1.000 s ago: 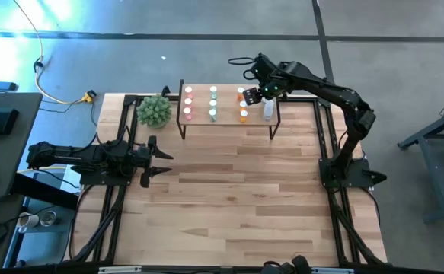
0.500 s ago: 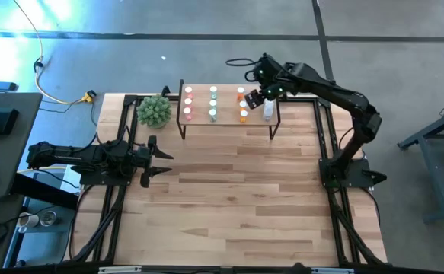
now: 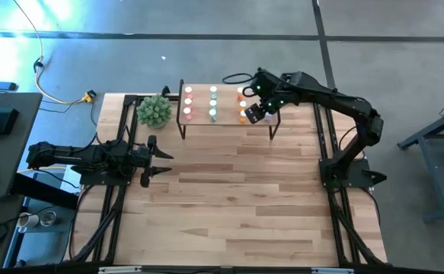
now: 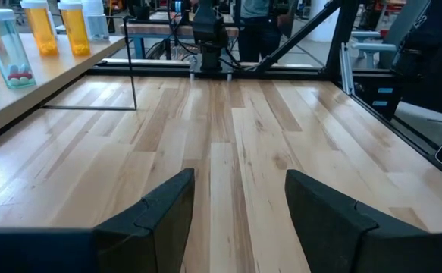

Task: Pick and place medicine bottles onto shelf by color
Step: Adjust the white pill bottles

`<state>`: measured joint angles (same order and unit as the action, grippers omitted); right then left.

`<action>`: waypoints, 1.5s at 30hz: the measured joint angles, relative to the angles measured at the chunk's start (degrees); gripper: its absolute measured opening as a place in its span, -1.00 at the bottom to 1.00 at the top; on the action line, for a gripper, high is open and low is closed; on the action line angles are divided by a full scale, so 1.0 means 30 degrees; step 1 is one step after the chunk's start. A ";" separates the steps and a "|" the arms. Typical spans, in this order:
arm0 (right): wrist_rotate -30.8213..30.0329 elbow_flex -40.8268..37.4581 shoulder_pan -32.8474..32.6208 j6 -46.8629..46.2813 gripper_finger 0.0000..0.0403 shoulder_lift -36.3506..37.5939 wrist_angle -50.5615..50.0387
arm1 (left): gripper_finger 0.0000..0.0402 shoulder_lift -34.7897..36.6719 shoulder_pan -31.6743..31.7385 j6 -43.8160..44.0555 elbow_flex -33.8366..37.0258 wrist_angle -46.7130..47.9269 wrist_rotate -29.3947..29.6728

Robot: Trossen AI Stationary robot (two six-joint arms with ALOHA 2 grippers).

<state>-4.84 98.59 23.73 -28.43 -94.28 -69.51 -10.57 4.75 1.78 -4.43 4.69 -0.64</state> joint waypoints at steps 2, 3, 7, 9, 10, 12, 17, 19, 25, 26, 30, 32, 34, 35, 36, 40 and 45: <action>0.0131 0.0000 -0.0084 -0.0038 0.07 -0.0034 -0.0014 | -0.03 0.0000 0.0000 0.0000 0.0000 0.0000 0.0000; 0.0143 0.0000 -0.0111 -0.0090 0.07 -0.0099 -0.0002 | -0.03 0.0000 -0.0007 0.0000 0.0000 0.0000 0.0000; 0.0262 -0.0015 -0.0119 -0.0390 0.07 -0.0364 -0.0029 | -0.03 0.0000 -0.0003 0.0007 0.0000 -0.0015 -0.0006; 0.0262 -0.0022 -0.0112 -0.0420 0.07 -0.0413 -0.0036 | -0.03 0.0000 -0.0002 0.0007 0.0000 -0.0019 -0.0007; 0.0268 -0.0022 -0.0119 -0.0502 0.07 -0.0435 -0.0030 | -0.03 0.0000 -0.0006 0.0007 0.0000 -0.0006 -0.0007; 0.0284 -0.0022 -0.0112 -0.0608 0.07 -0.0492 -0.0116 | -0.03 0.0000 0.0000 -0.0007 0.0000 -0.0014 0.0000; 0.0619 -0.0029 -0.0039 -0.0894 0.07 -0.0685 -0.0378 | -0.03 0.0000 -0.0005 -0.0012 0.0000 -0.0032 0.0000; 0.0667 -0.0029 -0.0039 -0.0910 0.07 -0.0774 -0.0399 | -0.03 0.0000 -0.0004 -0.0011 0.0000 -0.0011 0.0000; 0.0634 -0.0029 -0.0039 -0.1027 0.07 -0.0852 -0.0644 | -0.03 0.0004 -0.0007 -0.0012 -0.0007 -0.0010 0.0000; 0.0620 -0.0029 -0.0039 -0.1034 0.07 -0.0852 -0.0721 | -0.03 0.0000 -0.0007 -0.0015 -0.0005 -0.0002 0.0000; 0.0240 -0.0029 -0.0039 -0.1097 0.07 -0.0852 -0.1084 | -0.03 0.0000 -0.0007 -0.0015 -0.0007 -0.0001 0.0000; 0.0084 -0.0029 -0.0039 -0.1100 0.07 -0.0852 -0.1287 | -0.03 0.0000 0.0000 -0.0015 -0.0007 -0.0015 0.0000; 0.0077 -0.0029 -0.0039 -0.1100 0.07 -0.0852 -0.1450 | -0.03 0.0000 -0.0007 -0.0015 -0.0007 -0.0010 0.0000; 0.0060 -0.0029 -0.0039 -0.1093 0.07 -0.0852 -0.1481 | -0.03 0.0000 -0.0007 -0.0015 -0.0007 -0.0015 0.0000; 0.0036 -0.0029 -0.0039 -0.1052 0.07 -0.0852 -0.1480 | -0.03 0.0000 -0.0003 -0.0015 -0.0007 -0.0015 0.0000; 0.0029 -0.0029 -0.0049 -0.0321 0.07 -0.0839 -0.1474 | -0.03 0.0000 -0.0001 -0.0015 -0.0007 -0.0009 0.0000; -0.0044 -0.0029 -0.0718 0.1162 0.07 -0.0251 -0.1306 | -0.03 0.0000 -0.0003 0.0000 -0.0007 -0.0015 0.0000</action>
<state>-4.97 98.50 21.58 -24.94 -95.03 -73.43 -10.57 4.74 1.78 -4.45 4.64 -0.64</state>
